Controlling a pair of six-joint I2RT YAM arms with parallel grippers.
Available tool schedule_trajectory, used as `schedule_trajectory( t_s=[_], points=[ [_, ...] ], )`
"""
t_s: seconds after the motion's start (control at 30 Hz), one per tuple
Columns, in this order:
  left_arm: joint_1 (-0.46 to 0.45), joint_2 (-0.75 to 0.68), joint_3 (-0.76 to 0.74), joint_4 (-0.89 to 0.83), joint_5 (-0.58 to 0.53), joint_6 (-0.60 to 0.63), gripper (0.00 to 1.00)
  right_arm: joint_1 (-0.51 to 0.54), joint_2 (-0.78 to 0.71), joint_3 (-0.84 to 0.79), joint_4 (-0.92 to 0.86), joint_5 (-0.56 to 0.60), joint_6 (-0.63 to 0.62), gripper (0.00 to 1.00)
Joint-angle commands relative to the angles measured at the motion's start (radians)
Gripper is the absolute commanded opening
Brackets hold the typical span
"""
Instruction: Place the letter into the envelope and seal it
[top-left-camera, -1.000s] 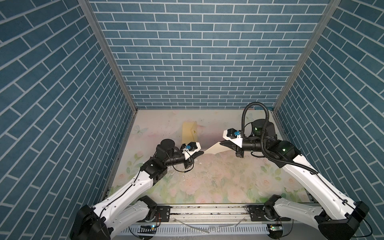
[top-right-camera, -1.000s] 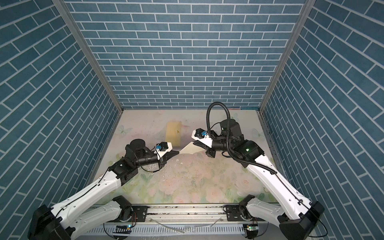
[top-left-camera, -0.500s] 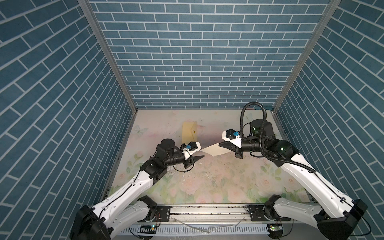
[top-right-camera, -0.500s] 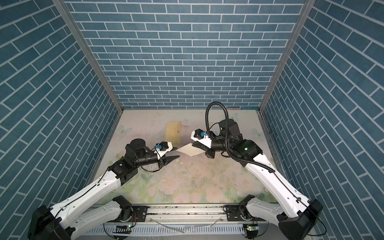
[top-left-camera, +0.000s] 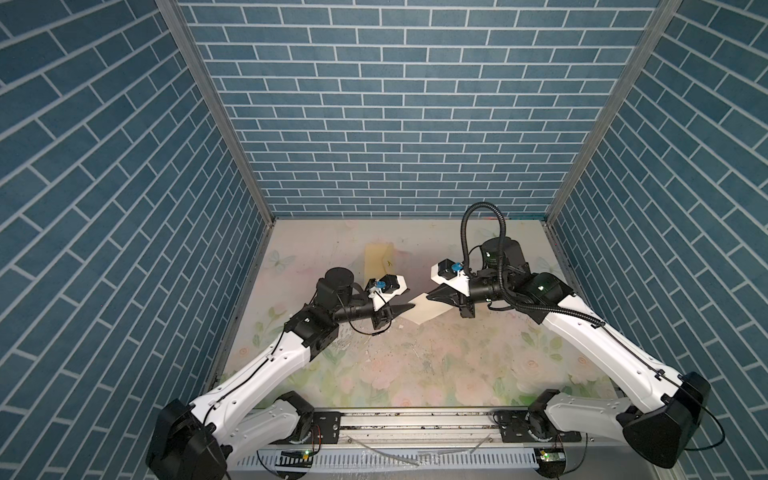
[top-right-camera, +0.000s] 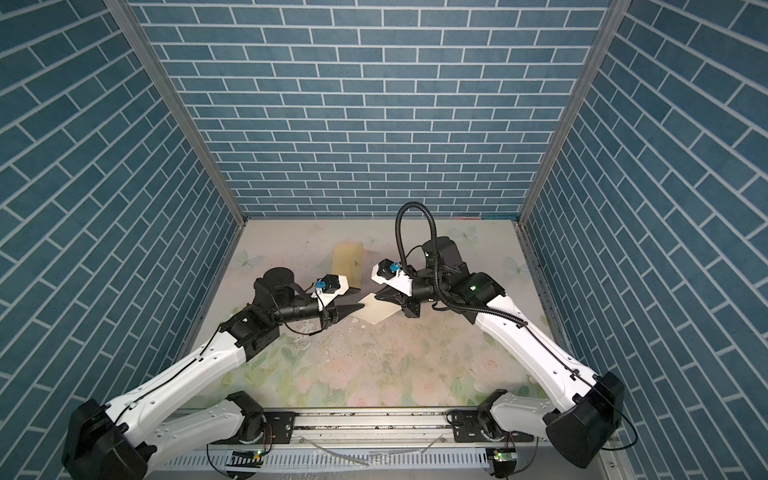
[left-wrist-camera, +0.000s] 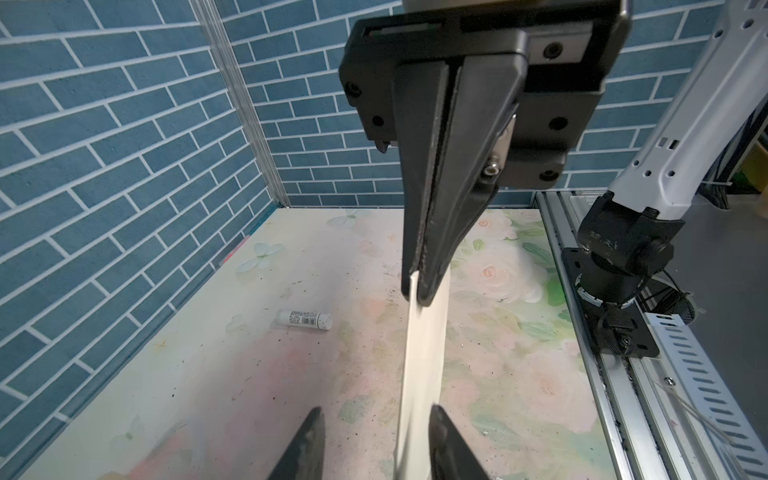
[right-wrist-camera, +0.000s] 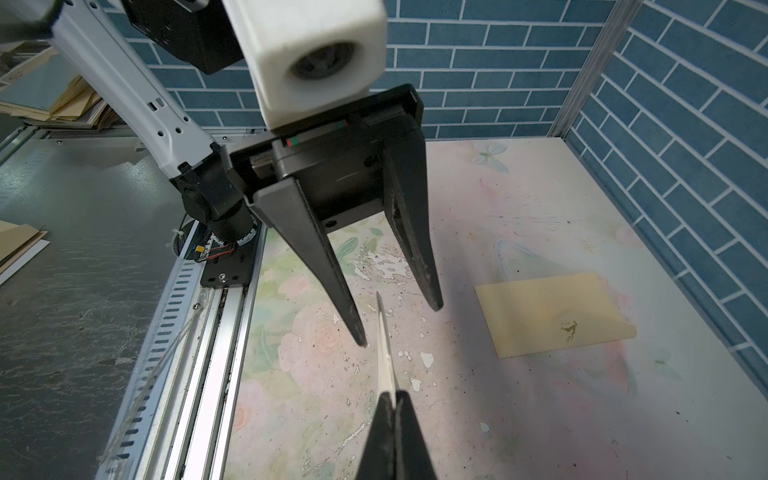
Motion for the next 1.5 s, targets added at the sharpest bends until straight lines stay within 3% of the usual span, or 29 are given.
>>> schedule_trajectory(
  t_s=[0.0,0.23,0.37,0.47,0.7,0.83,1.03,1.2,1.47],
  points=[
    [-0.009,0.011,0.024,0.034,0.039,-0.021,0.34,0.01,0.011,0.025,0.024,-0.035,0.01,0.0],
    [-0.015,0.015,0.002,0.05,0.029,-0.038,0.01,0.018,0.028,0.025,0.059,-0.02,0.03,0.0],
    [-0.016,-0.003,-0.029,0.079,-0.037,-0.075,0.0,0.021,0.023,0.009,0.116,0.053,0.069,0.03],
    [-0.015,-0.034,-0.046,0.089,-0.157,-0.112,0.0,0.021,0.013,-0.009,0.175,0.123,0.114,0.19],
    [-0.001,-0.126,-0.033,-0.061,-0.633,-0.248,0.0,0.022,0.04,-0.008,0.272,0.343,0.268,0.54],
    [0.055,-0.124,0.027,-0.197,-0.764,-0.329,0.0,0.028,0.104,0.029,0.288,0.443,0.359,0.69],
    [0.224,-0.086,0.092,-0.37,-0.81,-0.521,0.0,0.065,0.259,0.152,0.253,0.718,0.49,0.75],
    [0.315,-0.05,0.132,-0.472,-0.821,-0.582,0.0,0.109,0.421,0.275,0.216,0.918,0.53,0.78],
    [0.367,-0.058,0.121,-0.509,-0.833,-0.635,0.0,0.155,0.691,0.499,0.121,1.029,0.586,0.81]
  ],
)
